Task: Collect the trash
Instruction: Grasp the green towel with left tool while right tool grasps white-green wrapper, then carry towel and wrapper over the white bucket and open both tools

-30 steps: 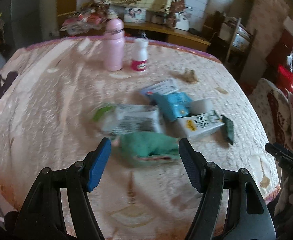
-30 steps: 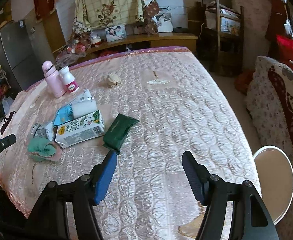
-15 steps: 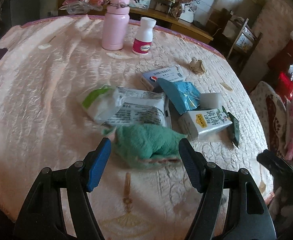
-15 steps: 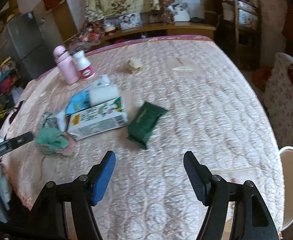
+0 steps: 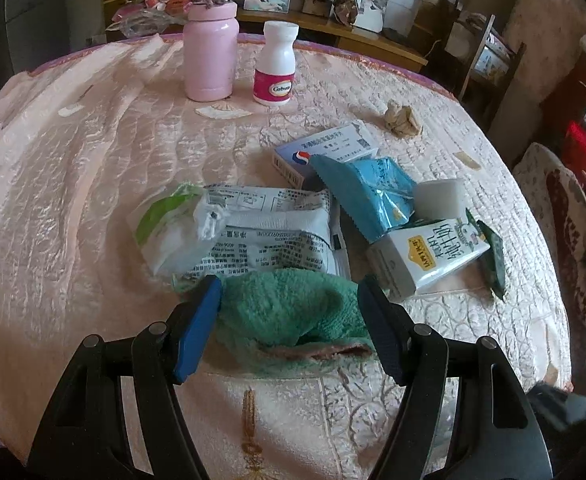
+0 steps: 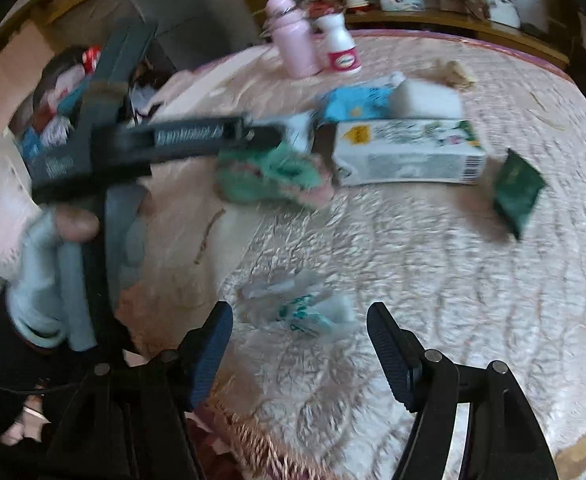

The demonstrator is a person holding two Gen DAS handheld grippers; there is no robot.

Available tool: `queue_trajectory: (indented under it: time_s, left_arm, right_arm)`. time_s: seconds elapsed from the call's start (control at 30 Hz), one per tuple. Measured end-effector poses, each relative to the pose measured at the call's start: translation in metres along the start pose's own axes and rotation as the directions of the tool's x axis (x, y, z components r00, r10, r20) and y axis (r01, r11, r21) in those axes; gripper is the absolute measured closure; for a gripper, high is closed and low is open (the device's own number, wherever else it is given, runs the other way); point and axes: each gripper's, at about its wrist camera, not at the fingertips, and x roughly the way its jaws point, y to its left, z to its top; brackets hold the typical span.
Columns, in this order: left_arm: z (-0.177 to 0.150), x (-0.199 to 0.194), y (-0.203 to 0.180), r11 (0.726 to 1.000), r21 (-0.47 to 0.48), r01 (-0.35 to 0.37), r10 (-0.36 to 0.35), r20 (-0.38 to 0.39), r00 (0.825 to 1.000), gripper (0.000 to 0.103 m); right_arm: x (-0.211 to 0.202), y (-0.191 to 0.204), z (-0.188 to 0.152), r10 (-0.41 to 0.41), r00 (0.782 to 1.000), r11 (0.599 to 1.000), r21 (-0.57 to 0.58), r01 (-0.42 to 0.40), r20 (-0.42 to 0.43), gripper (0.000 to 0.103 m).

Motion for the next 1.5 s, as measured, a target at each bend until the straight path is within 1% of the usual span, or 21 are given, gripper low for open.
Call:
queue_trajectory:
  time_s: [0.03, 0.07, 0.1, 0.13, 0.17, 0.27, 0.33, 0.4, 0.5, 0.6, 0.73, 0.8, 0.97, 1.03, 1.1, 1.17, 1.2, 1.27, 1.4, 1.5]
  left_arm:
    - [-0.001, 0.0, 0.0, 1.0, 0.003, 0.002, -0.002, 0.0, 1.0, 0.035]
    - [-0.002, 0.0, 0.0, 1.0, 0.012, 0.0, 0.0, -0.002, 1.0, 0.04]
    - [-0.004, 0.0, -0.001, 1.0, 0.024, -0.011, 0.011, 0.0, 1.0, 0.05]
    - [-0.006, 0.0, -0.003, 0.999, 0.04, -0.026, 0.026, -0.001, 1.0, 0.06]
    - [-0.008, -0.001, -0.004, 0.998, 0.055, -0.024, 0.024, -0.001, 1.0, 0.064]
    - [-0.01, -0.008, -0.005, 0.998, 0.065, 0.003, -0.002, -0.01, 1.0, 0.073]
    - [-0.011, -0.017, -0.008, 0.997, 0.056, 0.053, -0.051, -0.024, 0.998, 0.076]
    - [-0.013, -0.029, -0.017, 0.995, 0.071, 0.075, -0.074, -0.016, 0.997, 0.077]
    - [-0.013, -0.051, -0.043, 0.986, 0.127, 0.103, -0.108, 0.026, 0.994, 0.077]
    - [-0.01, -0.062, -0.072, 0.975, 0.172, 0.138, -0.147, 0.041, 0.988, 0.077]
    - [-0.007, -0.067, -0.121, 0.951, 0.248, 0.184, -0.202, 0.047, 0.978, 0.077]
    - [-0.007, -0.064, -0.152, 0.933, 0.286, 0.219, -0.238, 0.035, 0.971, 0.077]
    - [-0.012, -0.056, -0.223, 0.885, 0.367, 0.286, -0.306, -0.004, 0.952, 0.077]
    - [-0.015, -0.049, -0.256, 0.863, 0.394, 0.316, -0.333, -0.027, 0.943, 0.077]
    - [-0.018, -0.043, -0.285, 0.842, 0.417, 0.342, -0.355, -0.049, 0.934, 0.077]
    - [-0.023, -0.039, -0.309, 0.825, 0.435, 0.362, -0.371, -0.069, 0.926, 0.077]
    - [-0.026, -0.036, -0.326, 0.812, 0.448, 0.375, -0.38, -0.083, 0.921, 0.077]
    - [-0.032, -0.031, -0.352, 0.792, 0.473, 0.387, -0.387, -0.102, 0.916, 0.077]
    - [-0.043, -0.019, -0.397, 0.76, 0.497, 0.418, -0.403, -0.144, 0.904, 0.077]
    - [-0.052, -0.01, -0.425, 0.741, 0.508, 0.438, -0.412, -0.169, 0.895, 0.077]
  right_arm:
    - [0.009, 0.003, -0.001, -0.018, 1.0, 1.0, -0.017, 0.018, -0.007, 0.049]
    - [0.016, 0.005, -0.002, -0.024, 1.0, 0.999, -0.024, 0.024, -0.017, 0.067]
    - [0.019, 0.006, -0.003, -0.032, 0.999, 0.999, -0.028, 0.031, -0.018, 0.069]
    - [0.017, 0.006, -0.004, -0.033, 0.999, 0.999, -0.033, 0.033, -0.004, 0.073]
    - [0.013, 0.006, -0.004, -0.022, 1.0, 0.999, -0.035, 0.022, 0.008, 0.089]
    - [-0.005, 0.0, -0.003, -0.024, 0.998, 0.999, -0.024, 0.025, 0.054, 0.089]
    - [-0.02, -0.009, -0.002, -0.044, 0.995, 0.999, -0.008, 0.045, 0.086, 0.089]
    - [-0.035, -0.021, -0.003, -0.062, 0.992, 0.998, 0.014, 0.061, 0.107, 0.089]
    - [-0.065, -0.04, -0.006, -0.123, 0.982, 0.992, 0.041, 0.118, 0.144, 0.089]
    - [-0.088, -0.063, -0.006, -0.184, 0.97, 0.981, 0.086, 0.172, 0.161, 0.089]
    - [-0.125, -0.098, -0.024, -0.275, 0.944, 0.954, 0.175, 0.245, 0.18, 0.089]
    - [-0.143, -0.115, -0.036, -0.315, 0.931, 0.937, 0.22, 0.273, 0.184, 0.089]
    - [-0.189, -0.162, -0.074, -0.417, 0.892, 0.876, 0.338, 0.344, 0.173, 0.09]
    - [-0.206, -0.18, -0.089, -0.465, 0.87, 0.843, 0.381, 0.38, 0.162, 0.089]
    - [-0.221, -0.198, -0.104, -0.508, 0.849, 0.808, 0.423, 0.411, 0.145, 0.089]
    - [-0.239, -0.218, -0.122, -0.552, 0.825, 0.763, 0.472, 0.44, 0.123, 0.089]
    - [-0.246, -0.227, -0.13, -0.567, 0.816, 0.747, 0.49, 0.45, 0.114, 0.089]
    - [-0.261, -0.247, -0.147, -0.602, 0.793, 0.7, 0.535, 0.473, 0.087, 0.089]
    - [-0.281, -0.279, -0.176, -0.655, 0.755, 0.62, 0.591, 0.516, 0.027, 0.089]
    - [-0.286, -0.296, -0.189, -0.666, 0.746, 0.582, 0.627, 0.517, 0.003, 0.089]
